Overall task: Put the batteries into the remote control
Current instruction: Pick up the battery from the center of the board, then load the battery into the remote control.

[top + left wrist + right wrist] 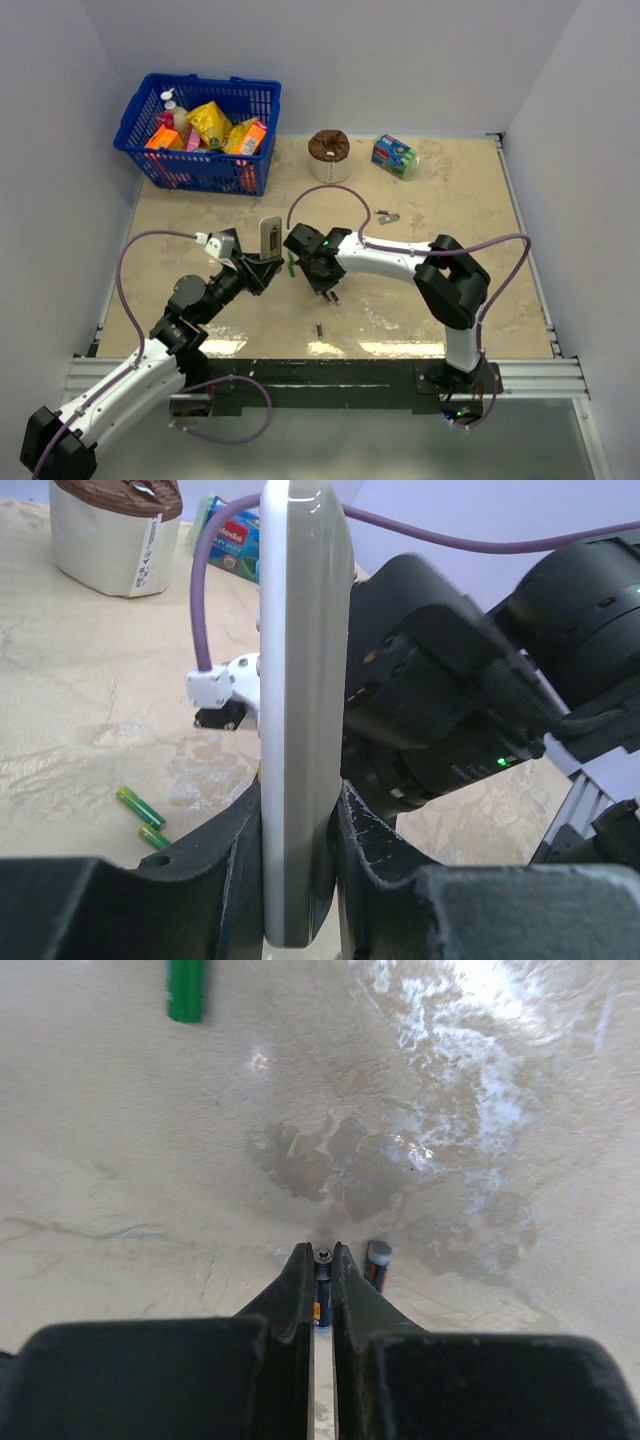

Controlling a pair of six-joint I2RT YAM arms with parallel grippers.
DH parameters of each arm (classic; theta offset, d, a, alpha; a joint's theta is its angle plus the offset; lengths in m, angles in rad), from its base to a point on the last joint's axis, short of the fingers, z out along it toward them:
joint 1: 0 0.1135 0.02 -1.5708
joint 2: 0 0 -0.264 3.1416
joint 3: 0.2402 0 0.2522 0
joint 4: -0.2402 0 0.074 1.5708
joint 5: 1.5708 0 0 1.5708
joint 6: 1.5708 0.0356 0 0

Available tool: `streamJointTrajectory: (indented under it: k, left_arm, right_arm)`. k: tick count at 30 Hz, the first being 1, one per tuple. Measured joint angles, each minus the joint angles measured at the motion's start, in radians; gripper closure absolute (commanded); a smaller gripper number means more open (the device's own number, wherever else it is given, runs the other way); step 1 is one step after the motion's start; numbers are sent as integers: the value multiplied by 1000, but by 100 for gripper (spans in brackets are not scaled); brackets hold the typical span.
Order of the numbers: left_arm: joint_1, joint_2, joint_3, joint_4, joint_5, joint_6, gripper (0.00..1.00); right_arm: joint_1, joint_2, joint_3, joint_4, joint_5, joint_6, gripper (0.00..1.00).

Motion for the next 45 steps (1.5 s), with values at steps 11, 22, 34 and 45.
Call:
streamJointTrajectory:
  k: [11,22,34,45]
  left_arm:
    - [0,71,-2,122,15,-120,100]
    - [0,159,32,165,26,-195,100]
    - [0,161,71,176,24,-243,100]
    - [0,161,93,155,20,-263,100]
  right_arm:
    - [3,-450,-68,219,41,5,100]
    - [3,-762,-275,660,50,-23,100]
    - [48,-694,-332,988,26,-95,100]
    - [87,-601,-332,1081,61,-195,100]
